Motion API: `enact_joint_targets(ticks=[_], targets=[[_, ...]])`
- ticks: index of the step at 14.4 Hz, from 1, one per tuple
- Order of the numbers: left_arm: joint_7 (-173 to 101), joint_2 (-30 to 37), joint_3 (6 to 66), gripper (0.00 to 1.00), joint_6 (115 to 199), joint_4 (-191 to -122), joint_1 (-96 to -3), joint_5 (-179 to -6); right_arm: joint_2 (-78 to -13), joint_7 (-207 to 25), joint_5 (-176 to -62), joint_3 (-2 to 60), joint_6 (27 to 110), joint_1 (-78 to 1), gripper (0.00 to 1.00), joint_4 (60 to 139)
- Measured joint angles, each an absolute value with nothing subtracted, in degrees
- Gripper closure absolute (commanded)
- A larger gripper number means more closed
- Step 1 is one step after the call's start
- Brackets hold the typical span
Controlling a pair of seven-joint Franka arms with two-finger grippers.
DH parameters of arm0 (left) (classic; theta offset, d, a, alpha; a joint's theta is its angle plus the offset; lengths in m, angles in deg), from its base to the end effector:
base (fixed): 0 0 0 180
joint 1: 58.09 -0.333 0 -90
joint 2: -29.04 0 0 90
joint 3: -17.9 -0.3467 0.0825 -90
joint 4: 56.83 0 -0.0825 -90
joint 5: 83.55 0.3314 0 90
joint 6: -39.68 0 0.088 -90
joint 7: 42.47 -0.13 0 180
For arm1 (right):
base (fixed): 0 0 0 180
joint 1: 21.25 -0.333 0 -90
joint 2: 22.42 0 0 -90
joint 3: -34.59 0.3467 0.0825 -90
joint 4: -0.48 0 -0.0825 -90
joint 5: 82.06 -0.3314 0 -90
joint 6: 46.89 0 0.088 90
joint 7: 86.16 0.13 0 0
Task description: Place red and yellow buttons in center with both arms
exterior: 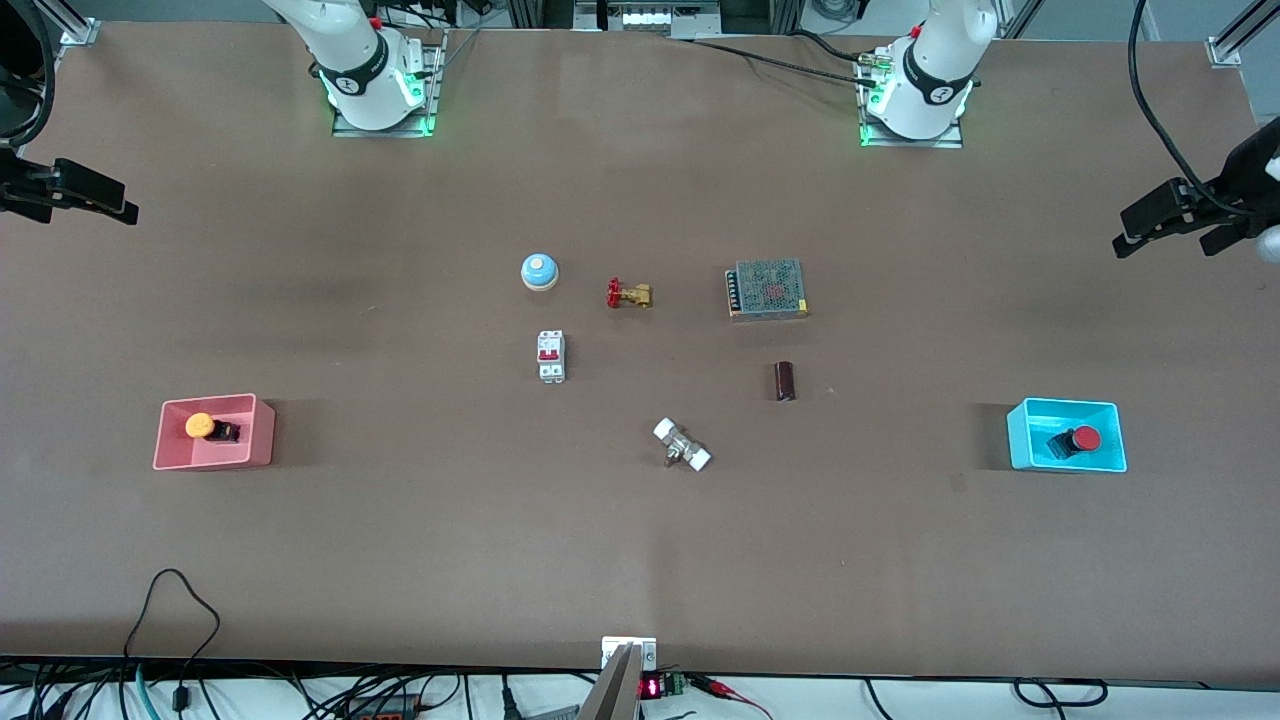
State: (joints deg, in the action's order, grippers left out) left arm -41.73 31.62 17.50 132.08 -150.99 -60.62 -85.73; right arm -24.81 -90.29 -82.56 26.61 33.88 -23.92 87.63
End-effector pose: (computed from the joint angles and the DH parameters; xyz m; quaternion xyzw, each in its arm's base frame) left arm 0.4898 0.0204 0.6278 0.9993 0.0327 0.0075 0.0190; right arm 0.4928 -0.0428 0.6194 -0.9970 0.0101 0.0759 0.0077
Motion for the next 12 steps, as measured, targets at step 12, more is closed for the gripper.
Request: enact_joint_targets(ticks=[12], targets=[[-42.35,28.85,17.50,0.00,134.67,-151.39,-62.00,-85.73,-32.43,-90.29,-78.43,26.58,43.80,-22.87,0.00,90.35]])
